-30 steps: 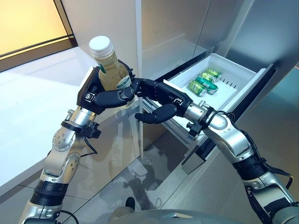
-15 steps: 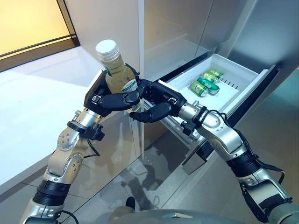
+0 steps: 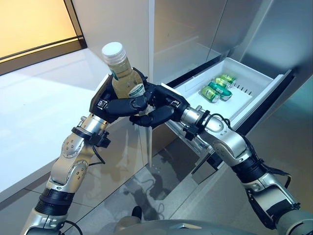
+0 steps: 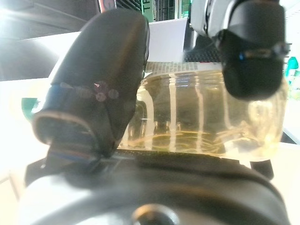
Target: Put drinks into fridge and close the fridge
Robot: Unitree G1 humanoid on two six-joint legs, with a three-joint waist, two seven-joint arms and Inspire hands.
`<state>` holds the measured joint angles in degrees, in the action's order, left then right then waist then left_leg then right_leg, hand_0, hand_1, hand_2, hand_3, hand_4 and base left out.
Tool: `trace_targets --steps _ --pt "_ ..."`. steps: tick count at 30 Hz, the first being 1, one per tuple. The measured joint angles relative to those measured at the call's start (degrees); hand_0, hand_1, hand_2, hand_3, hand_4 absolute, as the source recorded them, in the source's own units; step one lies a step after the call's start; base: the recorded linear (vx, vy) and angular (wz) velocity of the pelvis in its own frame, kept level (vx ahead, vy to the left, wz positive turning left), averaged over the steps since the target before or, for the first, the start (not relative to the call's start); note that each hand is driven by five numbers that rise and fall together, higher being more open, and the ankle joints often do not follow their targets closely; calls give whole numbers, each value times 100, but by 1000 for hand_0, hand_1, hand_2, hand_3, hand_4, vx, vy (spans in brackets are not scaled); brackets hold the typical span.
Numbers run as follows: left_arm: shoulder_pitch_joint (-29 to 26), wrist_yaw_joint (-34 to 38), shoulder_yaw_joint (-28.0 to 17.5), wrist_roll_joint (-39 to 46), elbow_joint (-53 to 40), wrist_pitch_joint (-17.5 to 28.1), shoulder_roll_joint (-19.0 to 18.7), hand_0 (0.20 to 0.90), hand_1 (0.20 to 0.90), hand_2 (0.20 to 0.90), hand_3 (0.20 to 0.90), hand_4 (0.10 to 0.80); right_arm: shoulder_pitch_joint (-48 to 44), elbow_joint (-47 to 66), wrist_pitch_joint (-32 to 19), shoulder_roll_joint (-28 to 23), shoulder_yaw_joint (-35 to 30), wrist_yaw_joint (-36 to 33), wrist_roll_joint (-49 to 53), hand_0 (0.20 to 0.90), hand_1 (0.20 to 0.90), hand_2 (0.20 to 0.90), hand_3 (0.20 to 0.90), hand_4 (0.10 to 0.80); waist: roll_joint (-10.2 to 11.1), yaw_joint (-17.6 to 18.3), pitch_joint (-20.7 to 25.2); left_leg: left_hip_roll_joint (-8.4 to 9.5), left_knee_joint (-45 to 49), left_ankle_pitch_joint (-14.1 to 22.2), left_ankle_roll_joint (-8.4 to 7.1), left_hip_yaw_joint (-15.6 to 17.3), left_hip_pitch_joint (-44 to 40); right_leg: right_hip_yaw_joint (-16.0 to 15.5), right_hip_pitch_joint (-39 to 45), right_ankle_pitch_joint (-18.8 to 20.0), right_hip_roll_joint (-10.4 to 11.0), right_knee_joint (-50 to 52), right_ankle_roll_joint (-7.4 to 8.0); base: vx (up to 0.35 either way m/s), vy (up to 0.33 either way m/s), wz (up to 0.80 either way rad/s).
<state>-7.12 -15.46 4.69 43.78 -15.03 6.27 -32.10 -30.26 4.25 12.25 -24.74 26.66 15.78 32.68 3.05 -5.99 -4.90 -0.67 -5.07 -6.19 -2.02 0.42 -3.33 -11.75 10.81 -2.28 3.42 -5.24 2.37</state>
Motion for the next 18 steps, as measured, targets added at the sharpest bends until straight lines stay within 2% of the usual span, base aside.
trace_targets --steps 18 --pt "-224 -37 38 13 0 0 -2 300 300 300 200 100 0 -172 188 155 168 -103 266 900 900 900 900 800 0 -9 0 0 0 -1 0 0 0 0 1 0 0 0 0 0 0 0"
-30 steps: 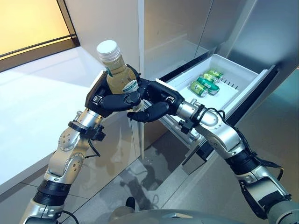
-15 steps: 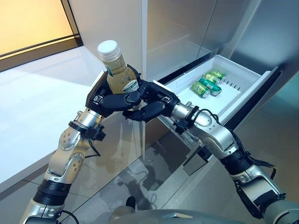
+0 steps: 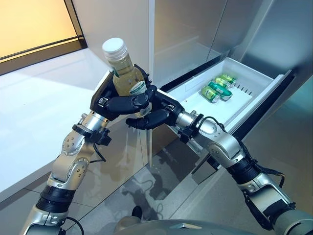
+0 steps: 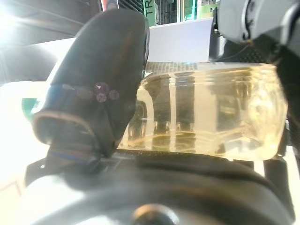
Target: Put drinks into fridge and close the fridge
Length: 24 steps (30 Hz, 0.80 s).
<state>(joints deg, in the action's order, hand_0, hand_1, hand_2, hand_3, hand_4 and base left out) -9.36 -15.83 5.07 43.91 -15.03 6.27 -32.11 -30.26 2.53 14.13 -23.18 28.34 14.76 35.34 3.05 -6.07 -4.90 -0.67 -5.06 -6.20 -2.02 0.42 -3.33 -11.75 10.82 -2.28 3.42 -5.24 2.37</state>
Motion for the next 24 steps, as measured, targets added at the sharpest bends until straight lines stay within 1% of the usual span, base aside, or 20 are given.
trace_targets --steps 5,12,13,24 --pt "-1 -45 153 4 0 -4 1 300 300 300 200 100 -1 0 0 1 42 -53 0 900 900 900 900 800 0 -3 0 0 0 0 0 0 0 0 1 0 0 0 0 0 0 0" --pt "0 -80 176 10 0 -125 1 300 300 300 200 100 -2 0 0 -11 139 -64 0 900 900 900 900 800 0 -7 0 0 0 -1 0 -1 0 0 0 0 0 0 0 0 0 0" --pt "0 -80 175 24 0 -128 1 300 300 300 200 100 -2 0 0 -11 140 -63 1 300 300 300 200 100 0 -6 0 0 0 -1 0 -1 0 0 0 0 0 0 0 0 0 0" --pt "-52 -35 127 95 0 -154 -69 300 300 300 200 100 -10 0 37 -37 233 -93 53 300 300 300 200 100 -2 -11 -1 1 0 -1 0 -5 0 -4 3 0 0 0 0 0 0 0"
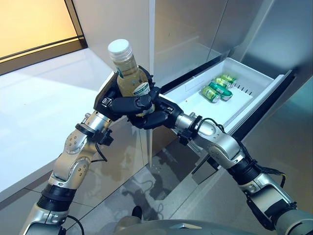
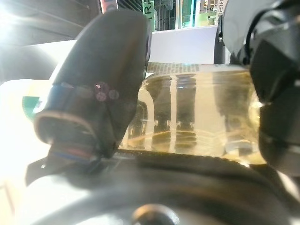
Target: Put drinks into fridge and close the fridge
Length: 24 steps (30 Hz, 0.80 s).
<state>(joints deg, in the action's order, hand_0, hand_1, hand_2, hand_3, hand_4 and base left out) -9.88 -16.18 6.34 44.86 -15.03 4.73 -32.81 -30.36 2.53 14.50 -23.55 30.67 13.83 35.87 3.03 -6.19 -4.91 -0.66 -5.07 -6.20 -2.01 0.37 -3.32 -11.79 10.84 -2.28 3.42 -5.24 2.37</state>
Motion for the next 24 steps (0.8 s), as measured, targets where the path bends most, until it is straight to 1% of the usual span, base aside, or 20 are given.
trace_targets --steps 13,14,15,16,17,18,20,21,22,23,24 --pt "-4 -13 3 1 0 -3 -5 300 300 300 200 100 0 -1 12 -6 4 -16 0 300 300 300 200 100 -3 1 -2 0 0 0 0 -2 0 -2 1 0 0 0 0 0 0 0" --pt "-7 -13 3 1 0 -4 -5 396 396 396 313 213 0 -1 12 -9 4 -14 0 300 300 300 200 100 -3 1 -2 0 0 0 0 -2 0 -2 1 0 0 0 0 0 0 0" --pt "-7 -15 3 1 0 -5 -6 580 580 580 527 427 0 -1 12 -9 4 -14 0 300 300 300 200 100 -3 2 -2 0 0 0 0 -2 0 -2 1 0 0 0 0 0 0 0" --pt "-7 -18 3 1 0 -7 -5 900 900 900 900 800 0 -1 12 -9 4 -14 0 300 300 300 200 100 -3 1 -2 0 0 0 0 -2 0 -2 1 0 0 0 0 0 0 0" --pt "-7 -25 3 1 0 -9 -6 900 900 900 900 800 0 -1 12 -10 4 -14 0 300 300 300 200 100 -3 1 -2 0 0 0 0 -2 0 -2 1 0 0 0 0 0 0 0" --pt "-8 -42 2 1 0 -9 -7 848 848 848 840 740 0 -1 12 -14 4 -14 0 300 300 300 200 100 -4 1 -2 0 0 0 0 -2 0 -2 1 0 0 0 0 0 0 0" --pt "-23 -53 3 12 0 -8 3 585 585 585 532 432 0 -15 12 -13 3 -26 8 300 300 300 200 100 -5 0 -3 0 0 -1 1 -4 0 -4 3 0 0 0 0 0 0 0" --pt "-27 -55 3 13 0 -8 23 533 533 533 472 372 0 -29 12 -5 3 -40 12 300 300 300 200 100 -5 1 -3 1 0 -2 2 -6 -1 -5 6 0 0 0 0 0 0 0" --pt "-28 -58 4 12 0 -8 43 462 462 462 389 289 0 -33 12 -3 3 -66 12 300 300 300 200 100 -5 2 -3 1 0 -2 2 -6 -1 -5 5 0 0 0 0 0 0 0" --pt "-28 -57 6 11 0 -8 40 300 300 300 200 100 0 -34 12 -11 3 -65 12 300 300 300 200 100 -5 3 -3 0 0 -3 2 -7 -1 -5 5 0 -1 0 0 0 0 0" --pt "-28 -57 6 10 0 -8 23 300 300 300 200 100 0 -34 12 -14 2 -58 14 300 300 300 200 100 -6 5 -3 0 0 -3 2 -6 -1 -5 5 0 -1 0 0 0 0 0"
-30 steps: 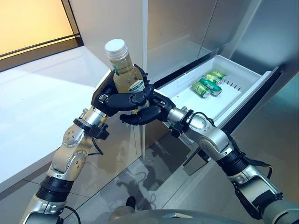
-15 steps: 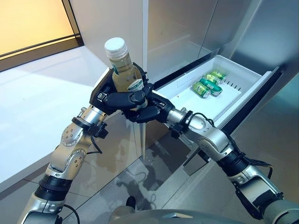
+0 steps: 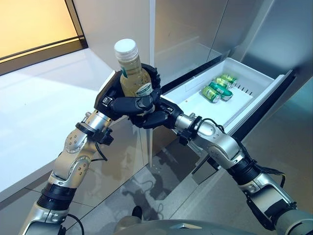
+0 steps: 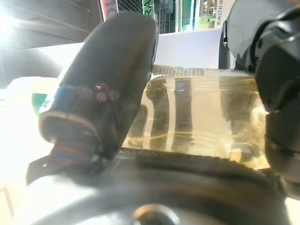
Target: Put drinks into fridge and close the fridge
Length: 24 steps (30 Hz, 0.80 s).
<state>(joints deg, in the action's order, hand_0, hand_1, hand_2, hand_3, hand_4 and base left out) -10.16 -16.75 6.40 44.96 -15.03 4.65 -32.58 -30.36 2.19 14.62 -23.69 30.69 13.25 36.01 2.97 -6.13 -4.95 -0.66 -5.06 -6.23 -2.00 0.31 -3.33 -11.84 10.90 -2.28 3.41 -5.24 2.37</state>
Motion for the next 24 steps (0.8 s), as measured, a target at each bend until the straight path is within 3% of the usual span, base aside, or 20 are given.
trace_targets --steps 19,20,21,24 --pt "0 46 -3 0 0 8 -28 300 300 300 200 100 0 0 0 -1 0 4 -1 300 300 300 200 100 -2 -1 -1 0 0 0 0 -3 1 -1 0 0 0 0 0 0 0 0" --pt "0 47 -2 0 0 8 -29 361 361 361 271 171 0 0 0 -1 0 6 -1 300 300 300 200 100 -2 0 -1 0 0 0 0 -3 1 -1 0 0 0 0 0 0 0 0" --pt "0 47 -2 0 0 8 -29 900 900 900 900 800 0 0 0 -1 0 7 -1 300 300 300 200 100 -2 1 -1 0 0 0 0 -3 1 -1 0 0 0 0 0 0 0 0" --pt "0 50 -2 0 0 8 -28 900 900 900 900 800 0 0 0 -3 -1 6 -1 300 300 300 200 100 -2 1 -1 0 0 0 0 -4 1 -1 0 0 0 0 0 0 0 0"
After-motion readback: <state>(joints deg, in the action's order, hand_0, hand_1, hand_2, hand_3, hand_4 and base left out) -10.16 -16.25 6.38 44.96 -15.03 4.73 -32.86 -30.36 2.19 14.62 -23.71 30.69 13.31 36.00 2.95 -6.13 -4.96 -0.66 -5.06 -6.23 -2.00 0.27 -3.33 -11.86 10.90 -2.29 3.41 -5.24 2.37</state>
